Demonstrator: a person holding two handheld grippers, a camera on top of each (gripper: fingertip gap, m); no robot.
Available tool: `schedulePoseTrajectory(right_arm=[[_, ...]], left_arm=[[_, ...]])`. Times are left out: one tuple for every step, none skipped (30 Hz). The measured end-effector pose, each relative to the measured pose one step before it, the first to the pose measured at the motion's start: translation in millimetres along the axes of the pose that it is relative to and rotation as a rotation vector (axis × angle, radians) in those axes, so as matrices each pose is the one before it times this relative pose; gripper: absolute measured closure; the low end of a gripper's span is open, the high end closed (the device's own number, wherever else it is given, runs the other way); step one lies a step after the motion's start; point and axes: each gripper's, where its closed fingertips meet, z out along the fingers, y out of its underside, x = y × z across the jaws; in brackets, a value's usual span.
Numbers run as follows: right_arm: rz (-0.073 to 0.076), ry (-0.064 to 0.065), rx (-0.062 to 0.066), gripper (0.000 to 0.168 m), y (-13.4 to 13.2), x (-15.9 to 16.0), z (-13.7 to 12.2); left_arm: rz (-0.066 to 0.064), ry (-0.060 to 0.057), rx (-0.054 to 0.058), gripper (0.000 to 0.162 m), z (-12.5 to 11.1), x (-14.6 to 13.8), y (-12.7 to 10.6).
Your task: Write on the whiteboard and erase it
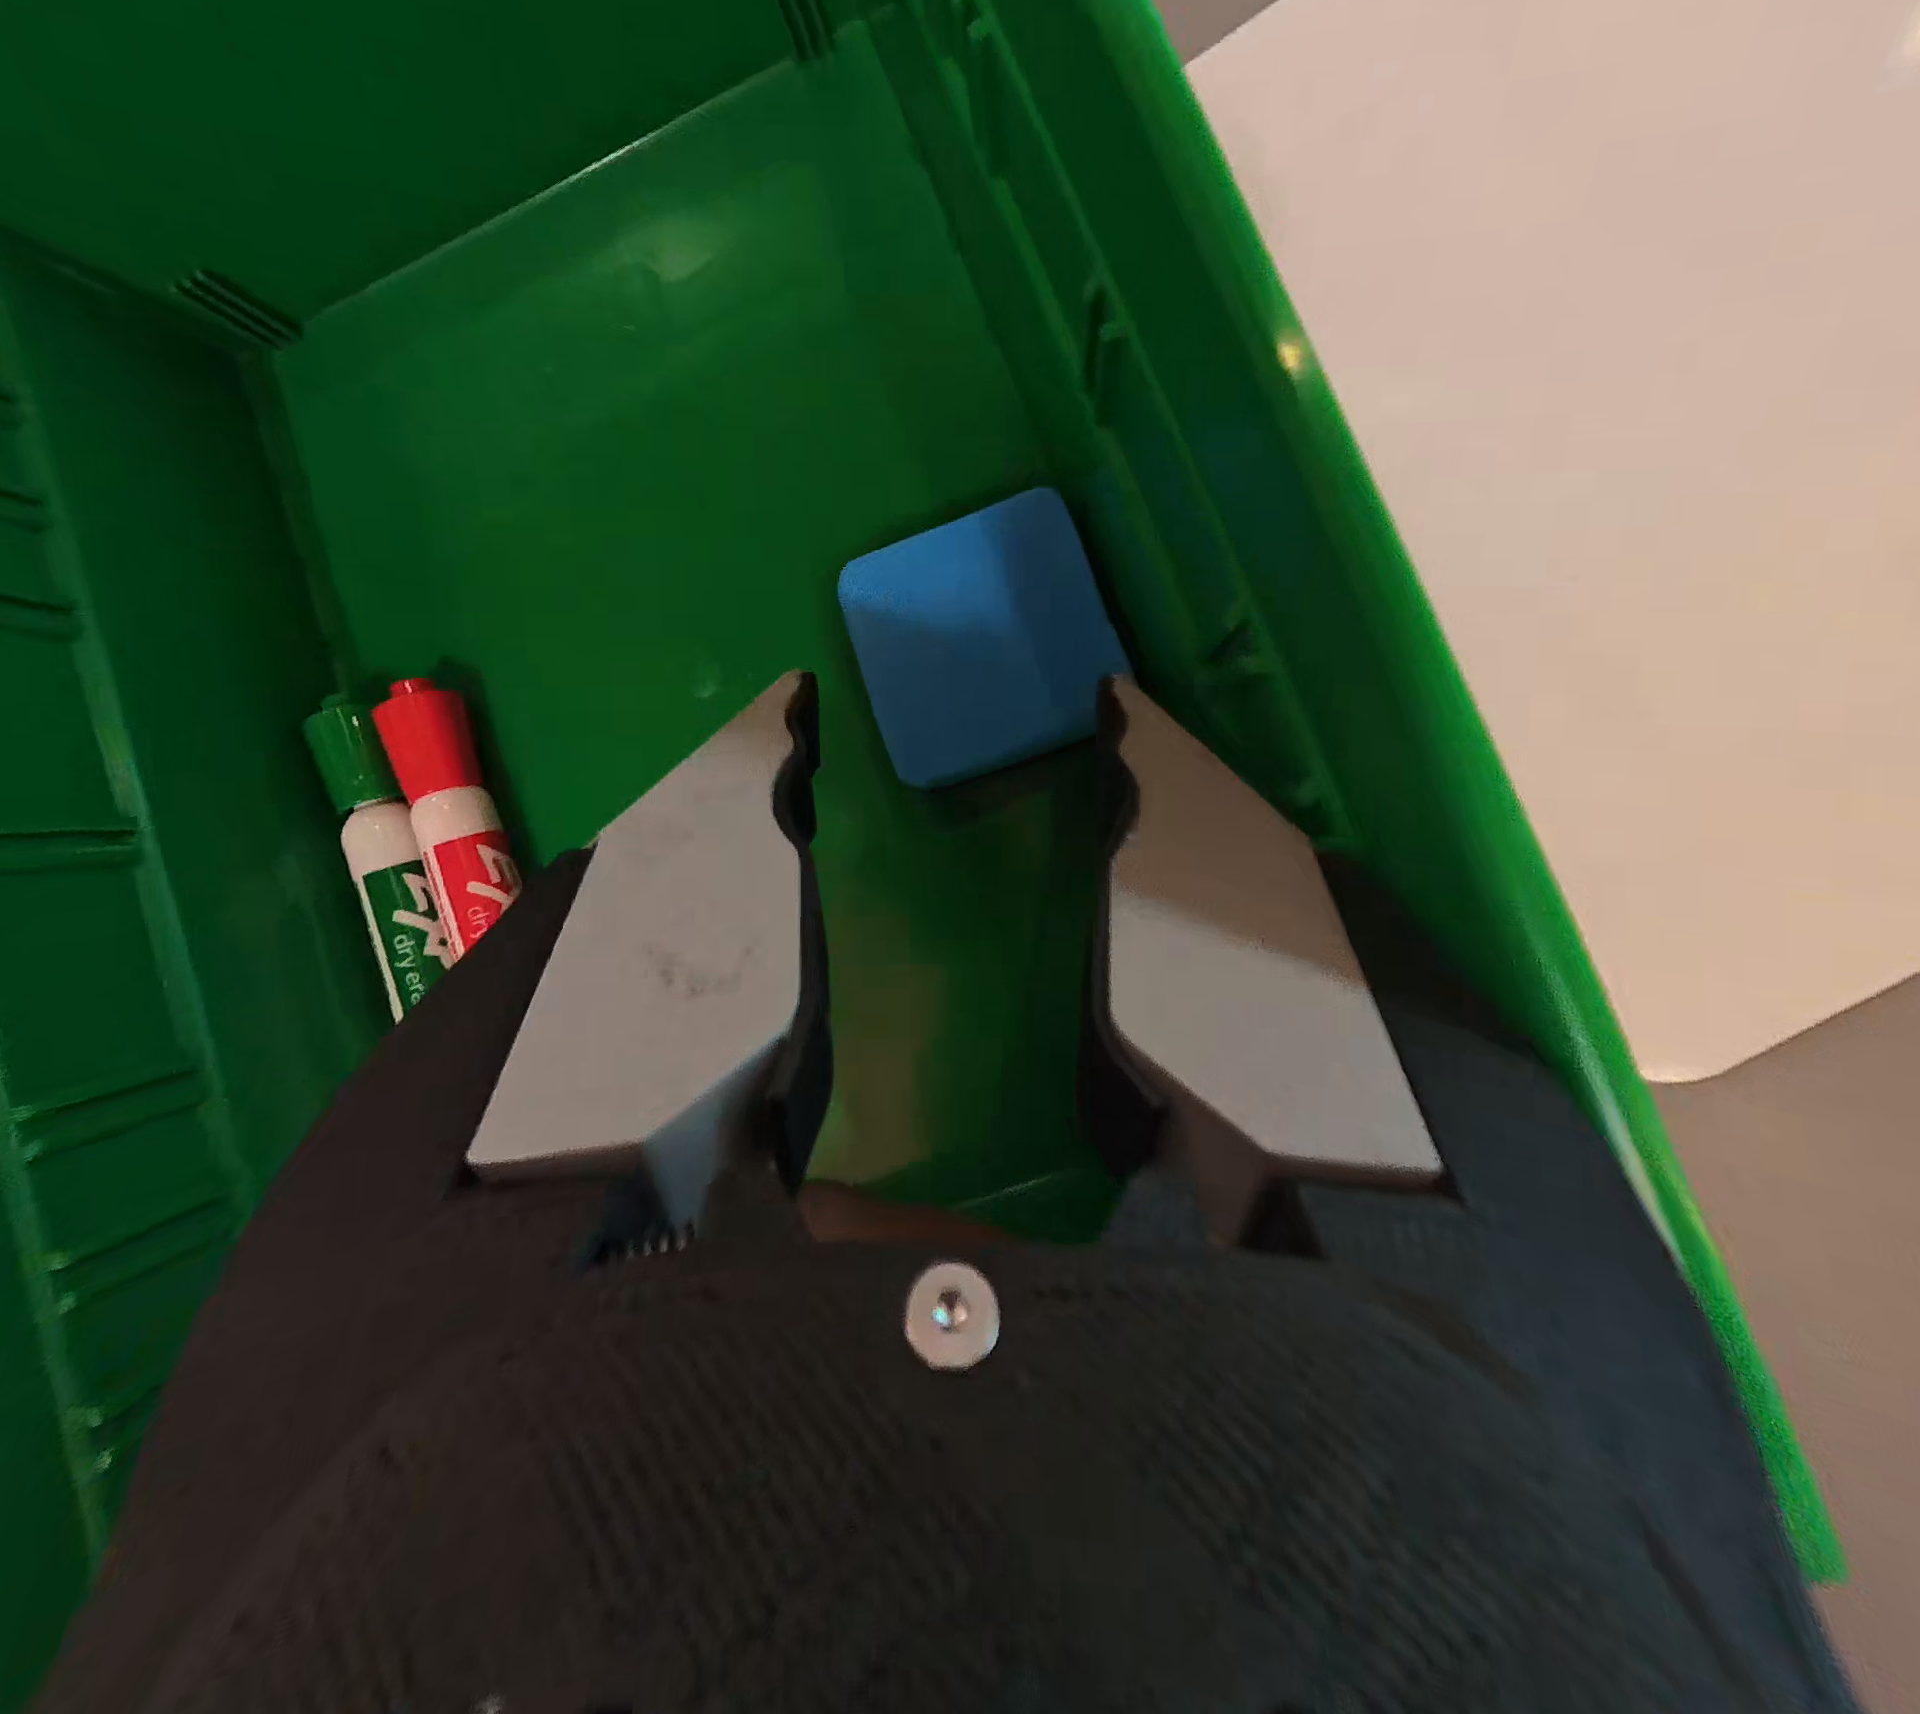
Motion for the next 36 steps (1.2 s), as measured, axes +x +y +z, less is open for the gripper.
schedulePoseTrajectory(right_arm=[[0.0024,-0.0052,-0.0006,0.110,0.18,-0.98,0.54],[0.0029,-0.0055,-0.0004,0.110,0.16,-0.86,0.65],[0.0028,-0.0047,-0.0013,0.110,0.29,-0.80,0.51],[0.0015,-0.0035,-0.0011,0.110,0.26,-0.53,0.53],[0.0008,-0.0019,-0.0010,0.110,0.17,-0.23,0.38],[0.0010,-0.0003,-0.0014,0.110,0.26,-0.01,0.21],[0.0014,-0.0010,-0.0007,0.110,0.22,0.01,0.13],[0.0014,0.0000,-0.0012,0.110,0.31,0.22,0.04],[0.0008,0.0009,0.0001,0.110,-0.06,0.29,-0.06],[0.0011,0.0008,0.0015,0.110,-0.33,0.29,-0.11],[0.0016,0.0002,0.0014,0.110,-0.32,0.17,-0.12],[0.0007,0.0003,-0.0004,0.110,-0.09,0.24,-0.11],[-0.0009,0.0018,-0.0004,0.110,0.01,0.41,-0.25],[-0.0011,0.0037,0.0013,0.110,-0.26,0.67,-0.50],[0.0003,0.0027,0.0017,0.110,-0.31,0.52,-0.53],[0.0012,0.0018,0.0005,0.110,-0.07,0.42,-0.30],[0.0004,0.0025,-0.0010,0.110,0.23,0.62,-0.31],[-0.0003,0.0032,-0.0015,0.110,0.39,0.62,-0.35],[-0.0005,0.0034,-0.0005,0.110,0.14,0.62,-0.37],[-0.0001,0.0031,-0.0004,0.110,0.23,0.45,-0.42],[0.0003,0.0022,-0.0008,0.110,0.36,0.22,-0.38],[0.0001,0.0022,-0.0006,0.110,0.26,0.45,-0.28],[-0.0002,0.0029,-0.0007,0.110,0.22,0.60,0.06],[0.0009,0.0022,-0.0015,0.110,0.53,0.66,0.22],[0.0029,0.0012,-0.0028,0.110,1.01,0.70,0.52],[0.0029,0.0013,-0.0029,0.110,1.13,0.71,0.52],[0.0032,0.0011,-0.0043,0.110,1.38,0.69,0.67],[0.0038,0.0001,-0.0043,0.110,1.11,0.51,0.40],[0.0030,0.0008,0.0003,0.110,0.04,0.39,0.02],[0.0010,0.0020,0.0027,0.110,-0.46,0.62,-0.14],[0.0008,0.0018,0.0007,0.110,-0.21,0.71,0.01],[0.0019,0.0005,0.0002,0.110,-0.15,0.52,0.06],[0.0025,0.0006,-0.0002,0.110,0.10,0.52,0.15],[0.0020,0.0003,-0.0007,0.110,0.24,0.36,0.11],[0.0010,0.0001,-0.0018,0.110,0.35,0.19,0.07],[-0.0007,0.0020,-0.0011,0.110,0.26,0.32,-0.06]], left_arm=[[-0.0025,0.0127,0.0063,0.113,0.53,1.41,-1.91],[-0.0029,0.0103,-0.0090,0.112,0.84,0.63,-0.19],[-0.0023,0.0032,-0.0059,0.111,0.99,-0.51,-1.06],[-0.0003,-0.0031,-0.0046,0.109,1.32,-1.37,-1.29],[-0.0043,0.0024,-0.0006,0.109,1.41,-0.83,-1.83],[-0.0093,0.0058,-0.0018,0.107,1.82,-0.38,-1.58],[-0.0098,0.0064,0.0008,0.107,1.64,-0.37,-1.62],[-0.0087,-0.0094,0.0041,0.106,1.43,-2.68,-1.83],[-0.0085,-0.0321,0.0054,0.097,0.90,-5.42,-1.61],[-0.0038,-0.0458,0.0064,0.087,0.04,-6.49,-1.47],[0.0035,-0.0418,0.0093,0.080,-0.27,-5.20,-1.20],[0.0051,-0.0235,0.0083,0.079,-0.42,-2.20,-0.76],[0.0053,-0.0057,0.0044,0.079,-0.42,0.07,-0.16],[0.0027,-0.0083,0.0018,0.079,-0.54,-0.94,0.09],[0.0024,-0.0033,0.0013,0.079,-0.32,-0.75,0.23],[-0.0006,0.0009,0.0001,0.079,-0.30,-0.66,0.55],[-0.0035,0.0031,-0.0005,0.079,-0.26,-1.18,0.79],[-0.0048,-0.0011,0.0003,0.078,-0.60,-2.53,1.19],[-0.0089,-0.0066,-0.0002,0.077,-0.53,-3.81,1.44],[-0.0127,-0.0107,0.0017,0.078,-0.69,-5.01,1.39],[-0.0166,-0.0054,0.0035,0.078,-0.90,-4.46,1.07],[-0.0178,0.0153,0.0079,0.079,-1.22,-1.08,0.29],[-0.0207,0.0307,0.0127,0.080,-1.45,1.77,-0.97],[-0.0238,0.0429,0.0190,0.080,-1.98,4.29,-2.38],[-0.0269,0.0510,0.0250,0.080,-2.26,6.01,-3.51],[-0.0296,0.0494,0.0281,0.080,-2.28,6.07,-4.48],[-0.0260,0.0297,0.0232,0.080,-2.06,3.42,-4.06],[-0.0122,0.0126,0.0148,0.080,-2.37,1.11,-2.89],[-0.0026,-0.0057,0.0119,0.079,-2.42,-1.57,-2.50],[0.0043,-0.0167,0.0073,0.079,-2.09,-2.78,-1.65],[0.0096,-0.0059,-0.0003,0.079,-1.51,-1.02,-0.08],[0.0089,0.0057,-0.0073,0.078,-0.79,0.65,1.41],[0.0048,0.0043,-0.0088,0.078,-0.41,-0.22,1.70],[-0.0009,-0.0089,-0.0054,0.078,-0.19,-3.10,1.38],[-0.0026,-0.0146,-0.0055,0.078,-0.34,-4.70,1.39],[-0.0057,-0.0062,-0.0030,0.078,-0.70,-3.72,0.92]])
